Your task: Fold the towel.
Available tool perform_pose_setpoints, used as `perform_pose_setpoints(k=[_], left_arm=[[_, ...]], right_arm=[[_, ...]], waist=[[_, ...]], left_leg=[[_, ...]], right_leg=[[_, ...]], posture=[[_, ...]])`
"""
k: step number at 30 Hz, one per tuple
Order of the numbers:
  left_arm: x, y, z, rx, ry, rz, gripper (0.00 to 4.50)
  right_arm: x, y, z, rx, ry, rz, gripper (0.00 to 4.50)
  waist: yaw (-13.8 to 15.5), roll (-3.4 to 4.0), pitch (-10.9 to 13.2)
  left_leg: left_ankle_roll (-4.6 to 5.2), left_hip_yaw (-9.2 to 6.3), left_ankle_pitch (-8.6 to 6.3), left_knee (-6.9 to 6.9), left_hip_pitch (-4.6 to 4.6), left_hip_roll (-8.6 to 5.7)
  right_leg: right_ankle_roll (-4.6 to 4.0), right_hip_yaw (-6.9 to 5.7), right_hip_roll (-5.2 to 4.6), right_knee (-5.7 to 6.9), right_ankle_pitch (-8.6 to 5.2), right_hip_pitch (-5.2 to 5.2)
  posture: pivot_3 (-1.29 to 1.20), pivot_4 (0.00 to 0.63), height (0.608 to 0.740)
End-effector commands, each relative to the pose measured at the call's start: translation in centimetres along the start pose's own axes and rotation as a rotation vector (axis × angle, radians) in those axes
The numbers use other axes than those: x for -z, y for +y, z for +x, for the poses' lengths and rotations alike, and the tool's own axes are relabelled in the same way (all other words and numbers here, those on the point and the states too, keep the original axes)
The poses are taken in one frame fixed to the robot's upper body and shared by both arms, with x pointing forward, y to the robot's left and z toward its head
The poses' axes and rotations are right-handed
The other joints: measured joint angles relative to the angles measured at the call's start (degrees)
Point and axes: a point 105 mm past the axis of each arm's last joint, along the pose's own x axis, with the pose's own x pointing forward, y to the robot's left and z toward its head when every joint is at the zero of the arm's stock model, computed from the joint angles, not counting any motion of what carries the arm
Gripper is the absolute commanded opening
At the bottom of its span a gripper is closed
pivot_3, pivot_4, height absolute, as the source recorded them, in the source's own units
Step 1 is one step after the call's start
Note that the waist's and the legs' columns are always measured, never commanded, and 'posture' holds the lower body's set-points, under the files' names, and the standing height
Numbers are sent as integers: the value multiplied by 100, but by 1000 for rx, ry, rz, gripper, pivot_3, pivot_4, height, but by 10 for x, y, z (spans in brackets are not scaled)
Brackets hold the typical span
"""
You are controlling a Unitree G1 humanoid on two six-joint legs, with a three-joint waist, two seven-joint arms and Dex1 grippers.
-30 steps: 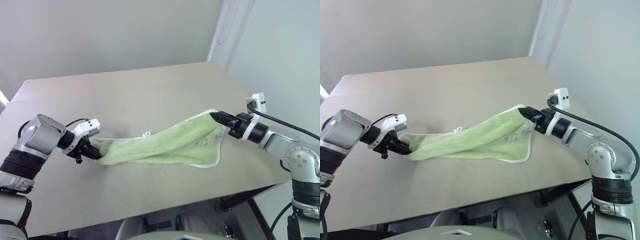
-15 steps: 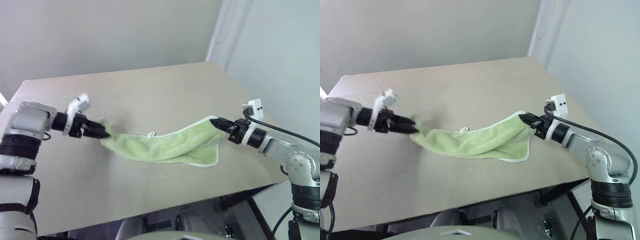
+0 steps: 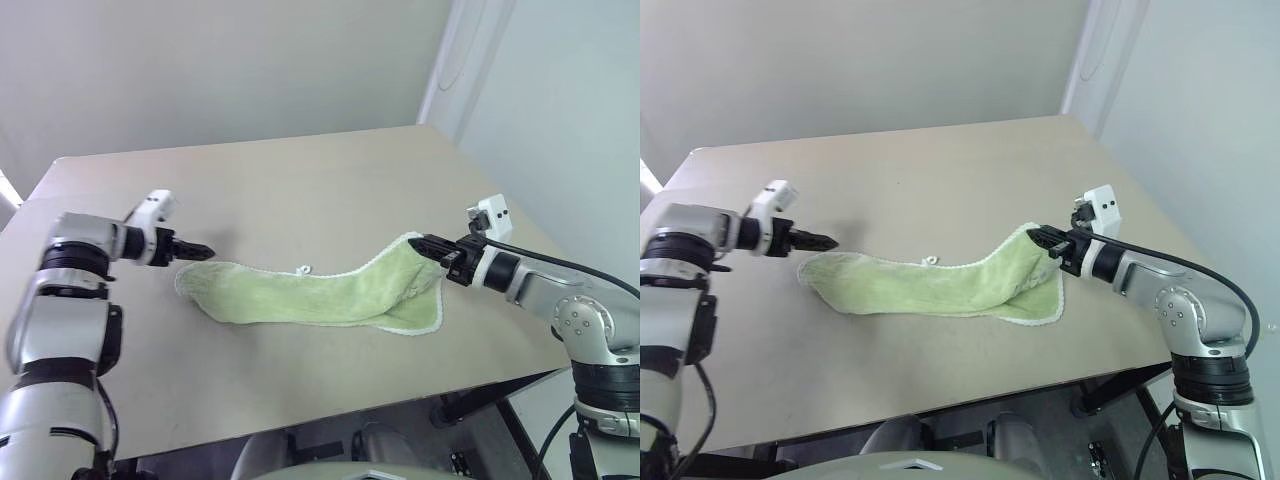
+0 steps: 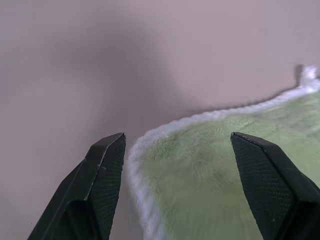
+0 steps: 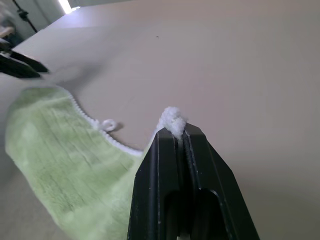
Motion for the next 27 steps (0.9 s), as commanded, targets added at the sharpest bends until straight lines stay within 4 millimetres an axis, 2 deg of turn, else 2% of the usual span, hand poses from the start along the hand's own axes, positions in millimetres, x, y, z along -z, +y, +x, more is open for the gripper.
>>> perform_pose_setpoints(k=[1, 3, 7, 13, 17, 21, 27], left_arm=[[2, -10, 16, 43, 4, 1, 3536], [6, -13, 23, 50, 13, -9, 3536], [17, -5, 33, -38, 60, 8, 3536], [29, 5, 34, -118, 132, 54, 3536], [38, 11, 38, -150, 164, 151, 3536], [33, 15, 39, -193, 125, 190, 3536], [-7, 29, 20, -354, -103, 48, 3536]], right_arm=[[-11, 5, 2, -10, -42, -29, 0], [-10, 5, 2, -9, -43, -28, 0], [-10, 3, -1, 3, -48, -23, 0], [-10, 1, -4, 19, -51, -19, 0], [-10, 0, -4, 25, -56, -12, 0], [-8, 0, -2, 25, -55, -11, 0], [-7, 0, -4, 24, -53, -9, 0]], waist=[[-24, -5, -1], [-50, -3, -4], [-20, 4, -9], [-44, 12, -14], [-71, 54, -39], [-63, 76, -48], [-85, 63, -32]], left_leg=[[0, 4, 0, 3, -1, 0], [0, 14, 0, 6, 4, 0], [0, 14, 0, 6, 16, 1], [-3, 10, -2, 3, 94, 5], [-20, -8, -12, -6, 113, 10], [-22, -21, -13, -16, 121, 13], [-22, -47, -13, -19, 112, 17]], right_leg=[[-2, 6, -1, -3, 7, 0], [3, 17, -1, -4, 11, 2], [-1, 20, 0, 0, 14, 9], [8, 17, 0, -1, 7, 76], [-4, 15, -12, -11, 14, 92], [-13, 3, -9, -11, 20, 92], [-15, -36, -2, -12, 21, 79]], posture=[[0, 0, 740], [0, 0, 740], [0, 0, 740], [0, 0, 740], [0, 0, 740], [0, 0, 740], [0, 0, 740]])
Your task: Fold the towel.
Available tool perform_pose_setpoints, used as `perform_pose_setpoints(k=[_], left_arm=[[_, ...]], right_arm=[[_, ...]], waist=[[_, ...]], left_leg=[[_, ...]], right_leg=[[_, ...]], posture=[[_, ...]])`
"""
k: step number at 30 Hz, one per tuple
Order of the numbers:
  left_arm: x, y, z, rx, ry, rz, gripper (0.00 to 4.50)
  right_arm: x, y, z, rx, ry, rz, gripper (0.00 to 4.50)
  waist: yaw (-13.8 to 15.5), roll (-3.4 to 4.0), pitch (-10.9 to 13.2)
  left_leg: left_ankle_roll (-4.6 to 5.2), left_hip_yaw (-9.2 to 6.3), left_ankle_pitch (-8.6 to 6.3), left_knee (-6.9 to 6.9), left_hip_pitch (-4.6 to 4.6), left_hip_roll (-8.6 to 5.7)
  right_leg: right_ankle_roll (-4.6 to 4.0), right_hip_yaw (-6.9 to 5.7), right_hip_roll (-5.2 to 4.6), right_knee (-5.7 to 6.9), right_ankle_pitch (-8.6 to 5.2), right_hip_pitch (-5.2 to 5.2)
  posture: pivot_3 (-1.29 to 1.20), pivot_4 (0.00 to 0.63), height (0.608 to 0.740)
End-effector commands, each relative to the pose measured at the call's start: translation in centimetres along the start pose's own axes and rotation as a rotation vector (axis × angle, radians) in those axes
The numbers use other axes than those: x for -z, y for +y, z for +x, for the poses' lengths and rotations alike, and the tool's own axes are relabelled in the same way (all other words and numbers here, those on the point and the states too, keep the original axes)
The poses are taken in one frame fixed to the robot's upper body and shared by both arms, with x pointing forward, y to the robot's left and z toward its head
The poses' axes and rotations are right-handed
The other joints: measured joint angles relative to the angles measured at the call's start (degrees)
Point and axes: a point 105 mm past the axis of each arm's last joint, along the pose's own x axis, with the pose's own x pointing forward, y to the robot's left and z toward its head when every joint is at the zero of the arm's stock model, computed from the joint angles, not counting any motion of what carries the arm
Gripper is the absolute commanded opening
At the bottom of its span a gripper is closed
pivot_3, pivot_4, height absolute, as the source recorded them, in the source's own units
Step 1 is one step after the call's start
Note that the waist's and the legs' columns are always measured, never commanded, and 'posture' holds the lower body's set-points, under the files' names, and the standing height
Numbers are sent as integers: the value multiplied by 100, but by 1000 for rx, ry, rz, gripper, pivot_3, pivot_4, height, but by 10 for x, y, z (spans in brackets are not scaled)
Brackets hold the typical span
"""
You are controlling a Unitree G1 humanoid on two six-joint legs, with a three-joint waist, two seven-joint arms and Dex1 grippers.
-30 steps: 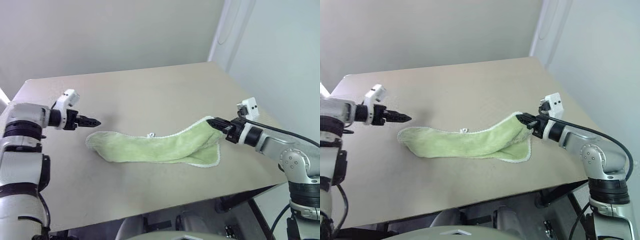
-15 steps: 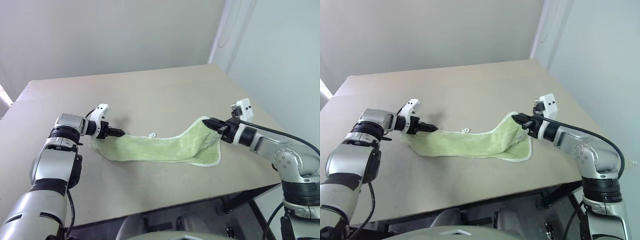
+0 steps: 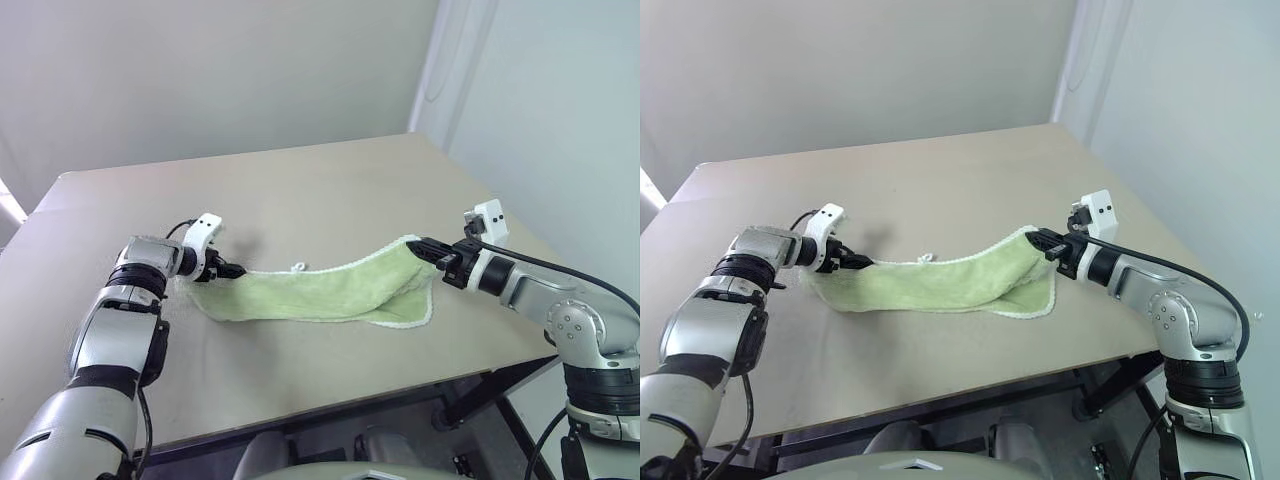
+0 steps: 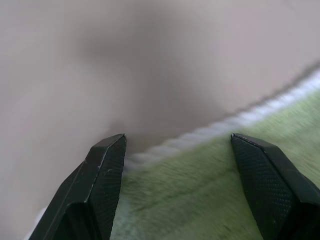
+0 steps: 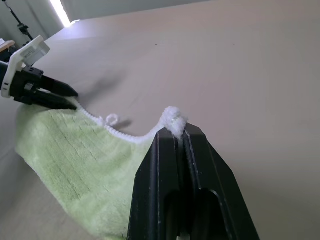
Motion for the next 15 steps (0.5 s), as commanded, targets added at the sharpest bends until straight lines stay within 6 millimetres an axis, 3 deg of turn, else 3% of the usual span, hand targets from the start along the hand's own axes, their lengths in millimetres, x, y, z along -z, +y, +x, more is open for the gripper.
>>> perform_pose_setpoints(k=[1, 5, 15], left_arm=[[-17, 22, -14, -131, -88, -77, 3536], [-15, 26, -14, -164, -96, -126, 3536], [17, 22, -13, -148, 110, -144, 3536]], right_arm=[[-14, 3, -4, -1, -52, -35, 0], [-15, 4, -3, -2, -55, -42, 0], [-14, 4, -5, 3, -45, -46, 0]], waist=[[-7, -11, 12], [21, -24, 19], [11, -24, 18]], left_leg=[[0, -3, 0, 0, -3, 0], [16, 2, 11, 12, -10, -2], [19, 26, 10, -3, -45, -10]], right_leg=[[0, -5, -2, -1, 1, -8], [-7, -28, -8, -2, 43, -25], [5, -11, -9, -16, 29, -63]], posture=[[0, 0, 740], [0, 0, 740], [0, 0, 740]])
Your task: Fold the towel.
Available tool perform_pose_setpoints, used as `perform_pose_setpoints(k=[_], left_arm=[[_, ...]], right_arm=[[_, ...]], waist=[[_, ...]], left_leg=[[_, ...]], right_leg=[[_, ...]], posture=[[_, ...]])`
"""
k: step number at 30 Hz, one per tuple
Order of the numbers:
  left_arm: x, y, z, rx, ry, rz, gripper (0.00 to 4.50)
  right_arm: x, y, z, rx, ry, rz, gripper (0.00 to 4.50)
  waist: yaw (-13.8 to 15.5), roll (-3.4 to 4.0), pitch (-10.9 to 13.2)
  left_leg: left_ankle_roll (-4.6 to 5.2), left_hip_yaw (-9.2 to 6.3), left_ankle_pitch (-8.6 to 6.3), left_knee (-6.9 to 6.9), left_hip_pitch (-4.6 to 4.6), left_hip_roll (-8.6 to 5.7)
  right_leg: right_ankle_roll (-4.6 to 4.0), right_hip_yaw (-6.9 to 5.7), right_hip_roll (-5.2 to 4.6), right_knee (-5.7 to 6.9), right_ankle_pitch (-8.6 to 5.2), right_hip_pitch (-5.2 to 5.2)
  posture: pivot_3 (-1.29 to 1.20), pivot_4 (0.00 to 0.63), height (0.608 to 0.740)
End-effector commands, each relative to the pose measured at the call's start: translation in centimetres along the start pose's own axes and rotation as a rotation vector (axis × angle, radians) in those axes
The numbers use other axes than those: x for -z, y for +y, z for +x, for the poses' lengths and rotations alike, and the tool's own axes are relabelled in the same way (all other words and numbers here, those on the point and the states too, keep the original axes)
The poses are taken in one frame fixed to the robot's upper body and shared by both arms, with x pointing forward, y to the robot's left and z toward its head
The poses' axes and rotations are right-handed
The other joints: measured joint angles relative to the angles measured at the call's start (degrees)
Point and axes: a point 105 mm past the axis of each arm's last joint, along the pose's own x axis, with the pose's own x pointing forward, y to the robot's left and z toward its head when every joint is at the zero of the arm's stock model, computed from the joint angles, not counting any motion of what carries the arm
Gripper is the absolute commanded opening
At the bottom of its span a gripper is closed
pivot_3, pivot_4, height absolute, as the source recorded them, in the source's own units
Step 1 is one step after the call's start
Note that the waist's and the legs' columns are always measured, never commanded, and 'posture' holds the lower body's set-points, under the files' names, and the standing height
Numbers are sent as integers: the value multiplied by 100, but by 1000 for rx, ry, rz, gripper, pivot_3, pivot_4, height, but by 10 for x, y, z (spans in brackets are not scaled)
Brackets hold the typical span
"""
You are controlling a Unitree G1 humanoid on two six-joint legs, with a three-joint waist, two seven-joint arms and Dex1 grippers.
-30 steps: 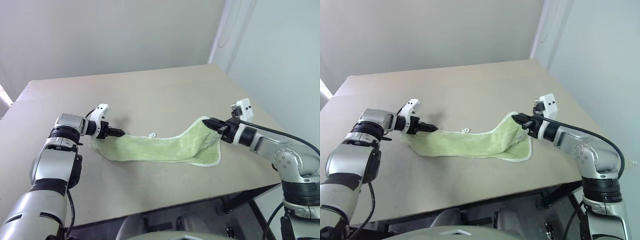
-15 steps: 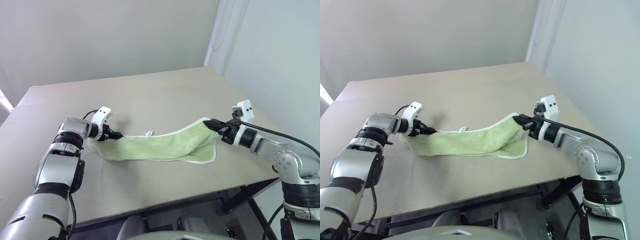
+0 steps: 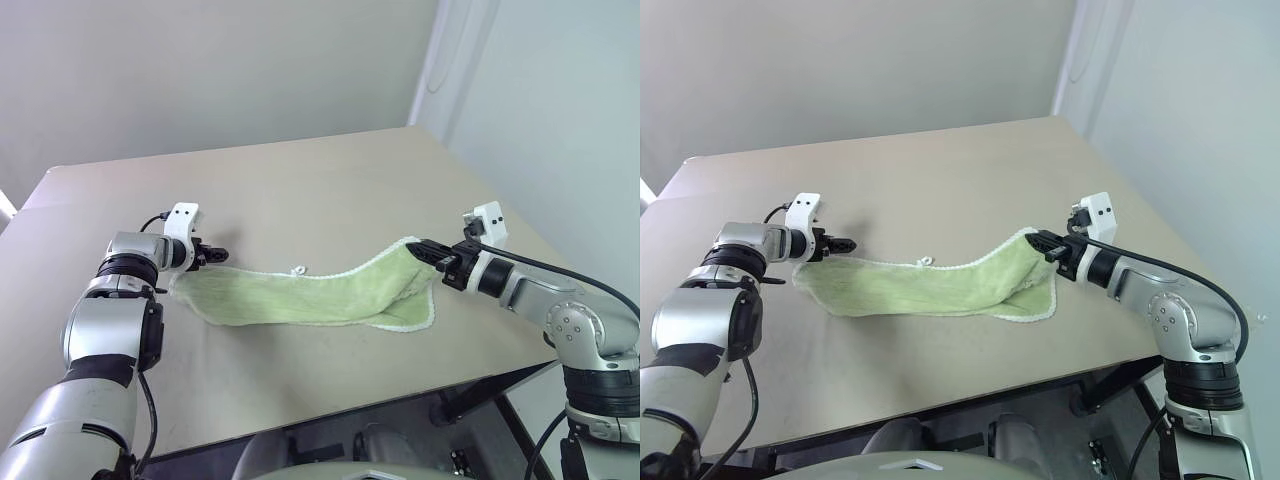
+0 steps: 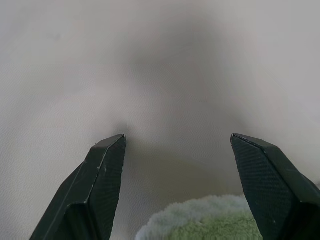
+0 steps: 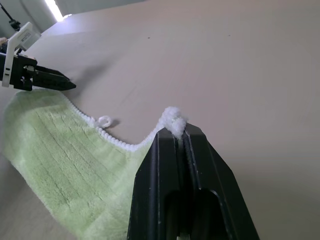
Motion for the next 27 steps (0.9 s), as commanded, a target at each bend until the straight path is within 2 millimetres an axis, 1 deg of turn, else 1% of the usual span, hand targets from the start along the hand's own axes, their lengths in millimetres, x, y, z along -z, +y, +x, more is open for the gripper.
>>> perform_pose_setpoints(k=[1, 4, 9, 11, 13, 16, 17, 19, 21, 23, 27], left_arm=[[22, 7, -4, -16, 142, 24, 3536], [24, 12, -11, -23, 188, 55, 3536], [26, 16, -18, -18, 217, 50, 3536], [22, 14, -21, 0, 209, 87, 3536], [15, 12, -24, 12, 181, 70, 3536], [5, 13, -29, 3, 144, 67, 4077], [3, 14, -31, -8, 140, 75, 4440], [3, 16, -34, -18, 143, 84, 4476], [2, 18, -38, -32, 146, 58, 4476], [5, 19, -41, -29, 172, 23, 4476], [10, 12, -44, 18, 198, -8, 4476]], right_arm=[[-15, 3, -6, 3, -45, -43, 0], [-14, 2, -7, 5, -44, -40, 0], [-12, 2, -5, 5, -40, -39, 0], [-12, 2, -4, 5, -38, -50, 0], [-12, 2, -3, 3, -37, -56, 0], [-10, 0, 0, 8, -34, -66, 0], [-10, 0, 1, 8, -33, -66, 0], [-10, 0, 2, 6, -32, -67, 0], [-9, 0, 3, 2, -32, -70, 0], [-9, 0, 4, 0, -32, -71, 0], [-8, -1, 5, 0, -31, -71, 0]], waist=[[-30, 0, 0], [-46, -1, 0], [-52, -1, 1], [-50, -1, 1], [-42, -2, 1], [-34, -8, 4], [-35, -13, 8], [-37, -24, 15], [-29, -31, 19], [-22, -33, 20], [-19, -35, 21]], left_leg=[[0, 4, 0, 0, 4, 0], [-1, 15, -1, -6, 17, 1], [0, 28, 0, -45, 24, 1], [0, 33, 0, -61, 24, 1], [0, 34, 0, -70, 23, 1], [1, 35, 0, -73, 20, 1], [1, 35, 0, -73, 20, 1], [1, 35, 0, -72, 21, 1], [1, 35, 0, -69, 21, 2], [1, 35, 0, -65, 21, 2], [1, 36, 0, -64, 19, 0]], right_leg=[[0, 6, 0, 0, 0, 2], [-2, 17, 1, -1, -2, 6], [-3, 33, 3, -14, -3, -5], [-7, 42, 8, -15, -4, -13], [-7, 44, 11, -14, -5, -19], [-4, 45, 14, -13, -8, -23], [-5, 45, 14, -13, -9, -23], [-5, 46, 14, -12, -10, -23], [-6, 47, 15, -10, -10, -23], [-7, 47, 13, -10, -10, -22], [-7, 47, 10, -12, -11, -21]], posture=[[0, 0, 740], [0, 0, 740], [0, 0, 740], [0, 0, 740], [0, 0, 740], [0, 0, 740], [0, 0, 740], [0, 0, 740], [0, 0, 740], [0, 0, 740], [0, 0, 740]])
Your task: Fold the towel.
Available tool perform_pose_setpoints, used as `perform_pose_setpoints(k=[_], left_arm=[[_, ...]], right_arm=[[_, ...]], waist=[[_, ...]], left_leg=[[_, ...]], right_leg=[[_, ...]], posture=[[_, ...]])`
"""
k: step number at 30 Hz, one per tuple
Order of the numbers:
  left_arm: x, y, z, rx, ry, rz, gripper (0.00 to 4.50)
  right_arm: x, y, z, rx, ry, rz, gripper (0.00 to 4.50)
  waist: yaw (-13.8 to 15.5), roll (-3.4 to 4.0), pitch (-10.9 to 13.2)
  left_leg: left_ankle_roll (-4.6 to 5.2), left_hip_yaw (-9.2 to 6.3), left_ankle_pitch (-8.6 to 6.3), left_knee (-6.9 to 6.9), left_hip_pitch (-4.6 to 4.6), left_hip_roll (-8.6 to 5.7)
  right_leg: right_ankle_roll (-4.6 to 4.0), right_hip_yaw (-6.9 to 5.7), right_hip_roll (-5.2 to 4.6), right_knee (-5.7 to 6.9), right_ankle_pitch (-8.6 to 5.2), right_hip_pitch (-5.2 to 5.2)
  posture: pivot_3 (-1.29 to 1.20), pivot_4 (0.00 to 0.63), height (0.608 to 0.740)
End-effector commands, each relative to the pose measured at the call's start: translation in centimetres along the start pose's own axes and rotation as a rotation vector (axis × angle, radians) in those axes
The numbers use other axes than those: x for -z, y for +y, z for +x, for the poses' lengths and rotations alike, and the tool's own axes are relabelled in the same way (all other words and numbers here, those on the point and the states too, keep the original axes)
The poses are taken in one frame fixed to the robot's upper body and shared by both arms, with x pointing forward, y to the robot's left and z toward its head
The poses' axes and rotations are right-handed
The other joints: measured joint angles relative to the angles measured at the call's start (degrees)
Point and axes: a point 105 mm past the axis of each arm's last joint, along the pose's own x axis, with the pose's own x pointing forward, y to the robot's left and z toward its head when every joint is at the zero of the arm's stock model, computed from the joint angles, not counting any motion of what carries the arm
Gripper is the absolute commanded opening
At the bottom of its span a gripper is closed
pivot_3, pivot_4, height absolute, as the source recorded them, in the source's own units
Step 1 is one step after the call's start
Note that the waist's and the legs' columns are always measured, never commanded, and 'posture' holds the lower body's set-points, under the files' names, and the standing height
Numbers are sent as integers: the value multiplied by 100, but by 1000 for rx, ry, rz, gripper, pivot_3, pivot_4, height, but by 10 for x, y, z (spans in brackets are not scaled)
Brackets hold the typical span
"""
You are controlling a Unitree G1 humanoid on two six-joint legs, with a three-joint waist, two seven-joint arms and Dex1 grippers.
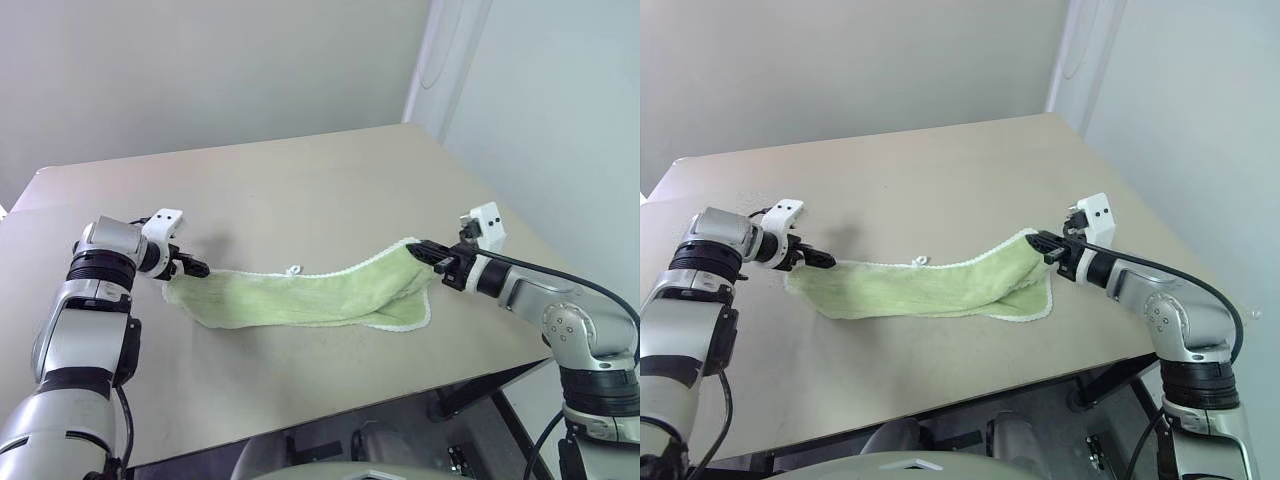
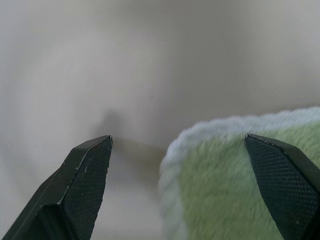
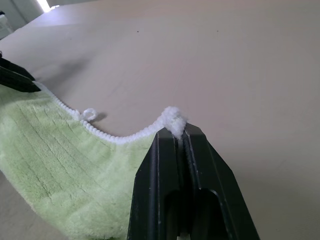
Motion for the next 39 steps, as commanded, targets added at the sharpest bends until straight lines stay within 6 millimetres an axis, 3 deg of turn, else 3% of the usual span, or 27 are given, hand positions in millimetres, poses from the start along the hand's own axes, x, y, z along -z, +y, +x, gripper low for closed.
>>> perform_pose_setpoints(k=[1, 7, 9, 14, 21, 27, 33, 39], left_arm=[[-3, -6, -7, 37, 0, 1, 4476], [7, -24, -5, 116, 34, 53, 4476], [9, -26, -5, 127, 35, 66, 4093], [2, -31, -8, 142, -10, 90, 2519], [-29, -32, -23, 145, -165, 181, 24], [-65, -42, -44, 213, -349, 224, 24], [-122, -46, -83, 277, -740, 199, 24], [-151, -45, -84, 212, -914, 137, 24]], right_arm=[[-13, 3, 2, -16, -47, -35, 0], [-14, 2, 3, -14, -46, -41, 0], [-14, 2, 3, -12, -46, -43, 0], [-15, 2, 4, -11, -48, -46, 0], [-17, 1, 5, -6, -60, -56, 0], [-16, 1, 4, -5, -68, -65, 0], [-25, -7, -2, 23, -105, -86, 0], [-51, -37, -6, 173, -217, -102, 0]], waist=[[1, 0, 0], [6, 1, 0], [8, 1, 0], [21, 0, 0], [23, -1, 1], [23, -4, 3], [30, -6, 4], [24, -6, 4]], left_leg=[[0, 0, 0, 0, 0, 0], [0, 1, 0, -1, -1, 0], [0, 1, 0, -1, 1, 0], [0, 1, 0, 0, 0, -1], [0, 0, 0, 0, -1, -1], [0, 1, 0, 1, -1, -1], [0, 2, 0, 1, -2, -3], [1, 14, 1, 7, 5, -5]], right_leg=[[0, 0, -1, 0, 0, 0], [-3, 3, -4, 0, 0, 0], [-7, 4, -6, 1, -2, 0], [-7, 6, -8, 1, -3, 0], [-7, 5, -7, 1, -2, -1], [-7, 5, -6, 1, -2, -1], [-5, 4, -5, 1, -2, 0], [1, 9, -2, 6, 2, 5]], posture=[[0, 0, 740], [0, 0, 740], [0, 0, 740], [0, 0, 740], [0, 0, 740], [0, 0, 740], [0, 0, 740], [0, 0, 740]])
